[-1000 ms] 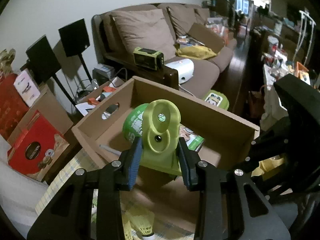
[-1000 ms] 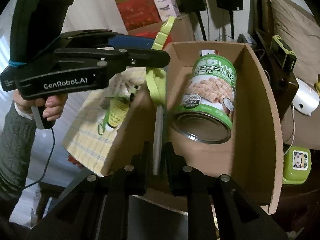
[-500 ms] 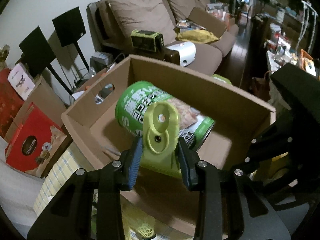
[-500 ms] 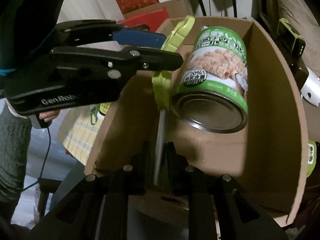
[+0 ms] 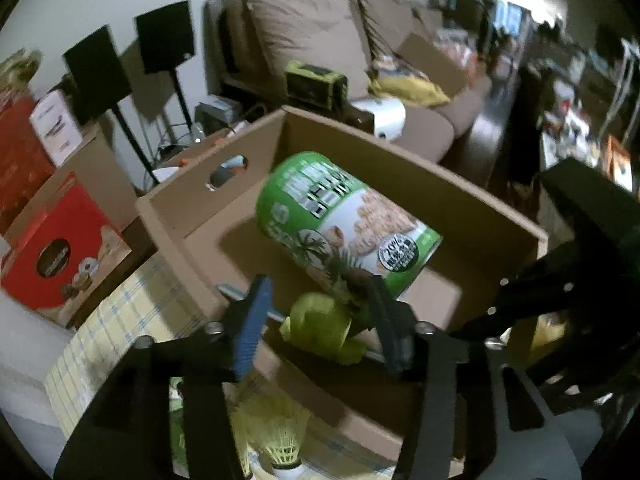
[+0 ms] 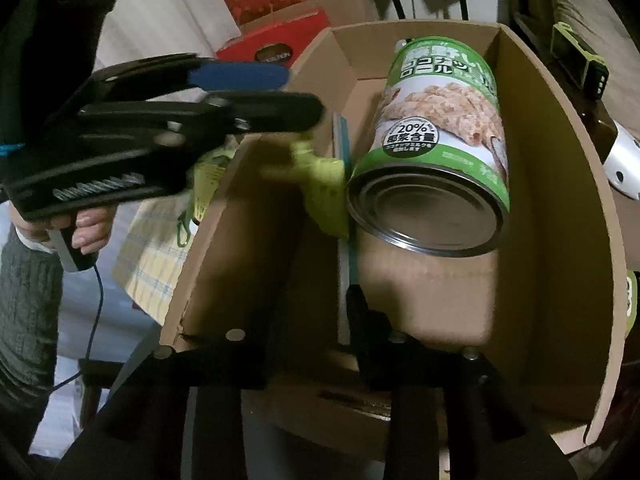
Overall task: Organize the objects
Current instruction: 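Release the holder in the box and withdraw the left tool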
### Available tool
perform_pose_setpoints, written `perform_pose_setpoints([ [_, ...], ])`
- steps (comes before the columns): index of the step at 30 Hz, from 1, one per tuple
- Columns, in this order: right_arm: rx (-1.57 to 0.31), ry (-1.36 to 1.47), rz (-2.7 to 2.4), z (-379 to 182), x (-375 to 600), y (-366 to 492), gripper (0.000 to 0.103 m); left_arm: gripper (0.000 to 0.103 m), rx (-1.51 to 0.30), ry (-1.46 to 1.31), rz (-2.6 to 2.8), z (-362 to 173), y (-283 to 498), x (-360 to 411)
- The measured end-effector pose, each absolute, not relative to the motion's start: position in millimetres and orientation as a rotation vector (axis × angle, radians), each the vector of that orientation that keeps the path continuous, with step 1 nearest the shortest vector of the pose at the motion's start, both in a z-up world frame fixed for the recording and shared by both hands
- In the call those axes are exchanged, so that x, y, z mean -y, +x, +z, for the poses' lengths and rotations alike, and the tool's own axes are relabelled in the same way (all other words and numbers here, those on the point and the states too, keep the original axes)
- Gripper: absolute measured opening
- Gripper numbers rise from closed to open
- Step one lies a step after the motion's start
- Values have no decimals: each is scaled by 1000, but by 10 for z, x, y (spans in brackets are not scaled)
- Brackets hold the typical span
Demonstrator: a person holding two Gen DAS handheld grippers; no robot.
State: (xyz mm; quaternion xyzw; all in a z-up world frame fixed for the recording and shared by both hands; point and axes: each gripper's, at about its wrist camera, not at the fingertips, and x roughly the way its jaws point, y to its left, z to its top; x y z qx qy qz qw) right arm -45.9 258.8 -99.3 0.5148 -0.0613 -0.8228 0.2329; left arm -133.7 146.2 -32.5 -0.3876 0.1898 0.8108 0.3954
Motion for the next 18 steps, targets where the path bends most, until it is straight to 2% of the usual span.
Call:
perform_pose_setpoints([
  [4, 179, 1393, -2270, -942, -2601, -390, 42, 65, -383, -974, 2105, -215, -1316, -1230],
  [7, 167, 1379, -2284, -894, -2597, -340, 49, 67, -344, -981, 2143, -174, -1280, -1103],
  [13, 141, 1343, -2292, -801, -2501, -347, 65, 78, -320, -1024, 2246, -209, -1164, -832],
  [18, 89, 1318, -2309, -776, -2268, -415, 70, 88, -288, -1050, 2339, -304, -1087, -553],
])
